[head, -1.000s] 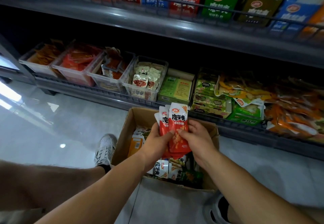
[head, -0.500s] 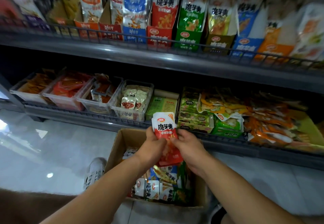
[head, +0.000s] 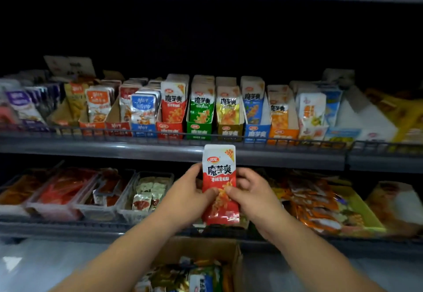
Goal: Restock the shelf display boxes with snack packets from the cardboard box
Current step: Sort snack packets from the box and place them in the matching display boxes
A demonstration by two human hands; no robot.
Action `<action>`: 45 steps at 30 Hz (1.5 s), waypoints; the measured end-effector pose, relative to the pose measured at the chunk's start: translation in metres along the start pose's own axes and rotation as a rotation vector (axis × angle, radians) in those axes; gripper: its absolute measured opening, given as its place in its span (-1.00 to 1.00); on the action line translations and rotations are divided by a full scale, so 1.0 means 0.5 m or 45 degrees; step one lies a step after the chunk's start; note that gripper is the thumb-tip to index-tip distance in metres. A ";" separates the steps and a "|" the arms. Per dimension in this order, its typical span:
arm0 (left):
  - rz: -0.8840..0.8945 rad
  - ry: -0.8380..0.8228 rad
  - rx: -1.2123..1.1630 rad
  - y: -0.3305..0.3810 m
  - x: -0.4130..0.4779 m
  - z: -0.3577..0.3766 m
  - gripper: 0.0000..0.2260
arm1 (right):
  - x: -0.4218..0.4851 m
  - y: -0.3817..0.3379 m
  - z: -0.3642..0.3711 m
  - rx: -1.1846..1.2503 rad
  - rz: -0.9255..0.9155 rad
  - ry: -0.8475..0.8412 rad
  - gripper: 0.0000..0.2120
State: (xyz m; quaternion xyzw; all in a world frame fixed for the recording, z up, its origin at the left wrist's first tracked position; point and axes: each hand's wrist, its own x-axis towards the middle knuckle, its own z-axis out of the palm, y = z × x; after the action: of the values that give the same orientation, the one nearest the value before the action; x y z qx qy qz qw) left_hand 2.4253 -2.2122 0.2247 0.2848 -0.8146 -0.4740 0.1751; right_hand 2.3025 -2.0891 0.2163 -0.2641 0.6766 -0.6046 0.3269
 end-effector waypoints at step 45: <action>0.185 0.623 0.171 0.055 0.297 -0.284 -0.53 | 0.380 -0.256 0.174 -0.785 -0.700 0.105 -0.62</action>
State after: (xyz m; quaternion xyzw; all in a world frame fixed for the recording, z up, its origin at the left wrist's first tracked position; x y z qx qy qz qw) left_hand 2.3807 -2.3903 0.3203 0.3427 -0.7958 -0.3222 0.3813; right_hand 2.2409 -2.3051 0.3149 -0.4962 0.7427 -0.4486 0.0315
